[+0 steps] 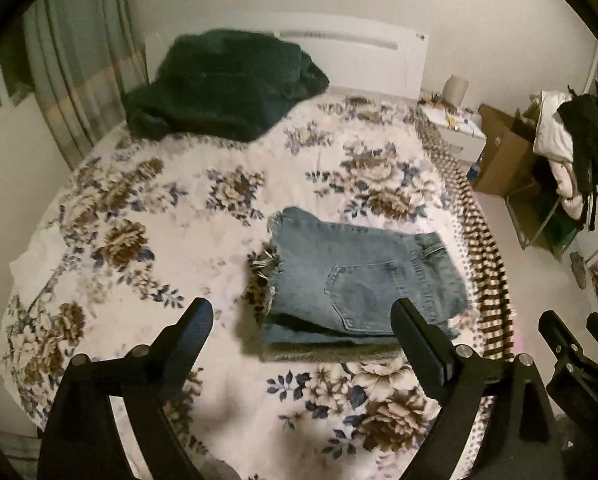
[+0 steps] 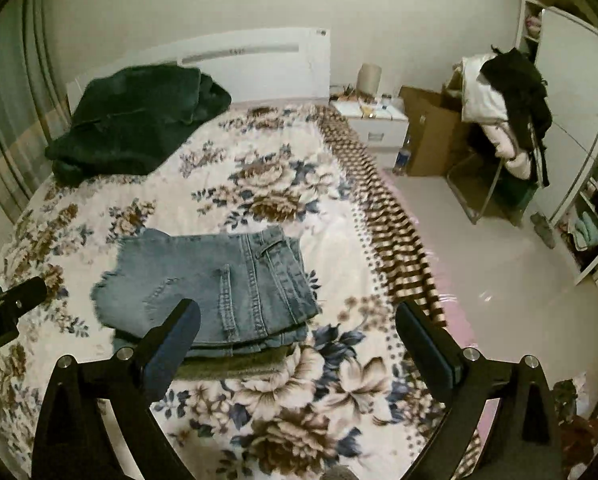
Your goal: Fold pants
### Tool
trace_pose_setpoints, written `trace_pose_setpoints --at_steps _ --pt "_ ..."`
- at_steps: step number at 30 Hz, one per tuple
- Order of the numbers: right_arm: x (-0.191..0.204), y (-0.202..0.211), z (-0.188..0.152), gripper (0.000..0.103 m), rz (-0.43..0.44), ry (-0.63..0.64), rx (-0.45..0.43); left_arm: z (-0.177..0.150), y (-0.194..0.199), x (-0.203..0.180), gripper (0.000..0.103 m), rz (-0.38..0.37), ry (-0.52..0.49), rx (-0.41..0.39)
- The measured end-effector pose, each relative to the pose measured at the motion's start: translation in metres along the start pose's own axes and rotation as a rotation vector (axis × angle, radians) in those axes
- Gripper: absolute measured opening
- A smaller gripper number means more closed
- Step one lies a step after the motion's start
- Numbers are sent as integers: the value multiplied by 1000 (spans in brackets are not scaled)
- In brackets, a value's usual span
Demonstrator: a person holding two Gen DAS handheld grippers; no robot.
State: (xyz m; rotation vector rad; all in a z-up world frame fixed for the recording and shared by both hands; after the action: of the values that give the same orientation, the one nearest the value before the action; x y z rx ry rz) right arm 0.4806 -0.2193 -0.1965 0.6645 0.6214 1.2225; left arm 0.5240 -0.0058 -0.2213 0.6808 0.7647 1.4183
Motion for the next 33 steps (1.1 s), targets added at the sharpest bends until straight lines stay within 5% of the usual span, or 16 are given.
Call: trace_pose_setpoints --at_steps 9,18,27,33 --pt "-35 168 -4 100 11 13 -109 -31 143 -26 91 28 -22 -114" --pt "-70 321 -44 100 34 56 -203 -77 255 -43 91 31 -14 -183" --pt "-83 427 -83 102 72 72 -251 -106 310 -33 91 53 -1 -222" --pt "-76 458 -87 103 67 75 -266 -117 318 -21 91 43 -10 -212"
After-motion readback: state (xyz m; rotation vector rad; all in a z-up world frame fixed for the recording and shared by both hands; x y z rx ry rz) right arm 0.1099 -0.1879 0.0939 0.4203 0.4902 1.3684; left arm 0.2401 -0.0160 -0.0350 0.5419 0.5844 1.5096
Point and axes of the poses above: each gripper's, at about its wrist camera, not at the fingertips, and y roughly against the way its jaws point, x to its left, z to its top, the point moved 4 cm from there along -y, roughly the way its jaws point, and after that the axes turned 1 degree about -z, right-handed, at the moved point
